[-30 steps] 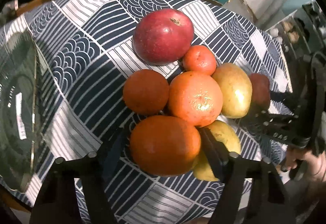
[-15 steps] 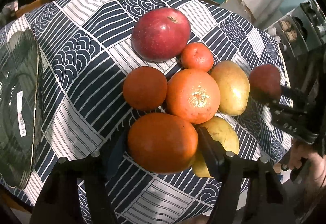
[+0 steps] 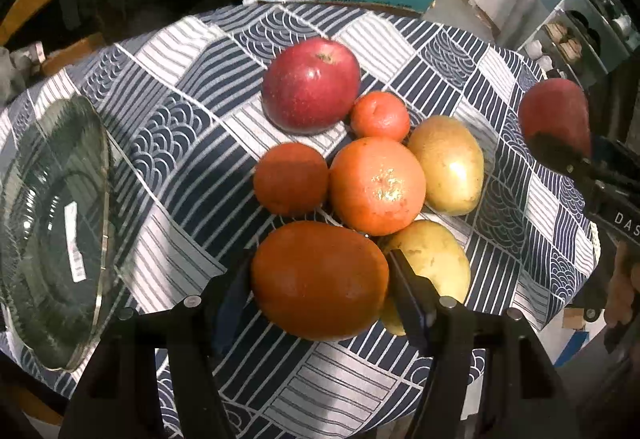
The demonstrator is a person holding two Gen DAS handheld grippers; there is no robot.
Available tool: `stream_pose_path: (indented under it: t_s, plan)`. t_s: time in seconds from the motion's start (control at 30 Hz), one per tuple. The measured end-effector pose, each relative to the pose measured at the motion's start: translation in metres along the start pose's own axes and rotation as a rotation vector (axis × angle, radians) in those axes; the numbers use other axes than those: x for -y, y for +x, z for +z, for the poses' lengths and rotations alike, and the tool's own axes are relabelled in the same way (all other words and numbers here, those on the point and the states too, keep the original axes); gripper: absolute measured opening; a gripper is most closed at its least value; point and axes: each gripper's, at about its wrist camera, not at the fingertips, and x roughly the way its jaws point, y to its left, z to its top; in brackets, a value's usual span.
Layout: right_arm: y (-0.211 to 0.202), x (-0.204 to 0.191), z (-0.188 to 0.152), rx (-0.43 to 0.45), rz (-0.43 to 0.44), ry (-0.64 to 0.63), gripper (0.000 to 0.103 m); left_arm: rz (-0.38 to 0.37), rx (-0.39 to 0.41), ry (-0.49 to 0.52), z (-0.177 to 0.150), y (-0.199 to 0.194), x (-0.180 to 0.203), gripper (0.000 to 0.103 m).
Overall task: Organize fruits
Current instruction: 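Grasp the orange with the left gripper while the right gripper lifts the red apple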
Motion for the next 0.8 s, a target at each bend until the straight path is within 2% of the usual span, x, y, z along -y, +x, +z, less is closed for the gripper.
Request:
stream_pose_path:
  t_s: [0.23, 0.8]
  plan:
    - [-0.018, -0.006, 0.004, 0.057, -0.012, -0.003, 0.073, 0.052, 0.083, 0.012, 0.006, -0.023, -0.003, 0.068]
    - [-0.067, -0.021, 0.022, 0.200, 0.001, -0.002, 0.073, 0.081, 0.285, 0.013, 0.018, -0.091, -0.006, 0.068]
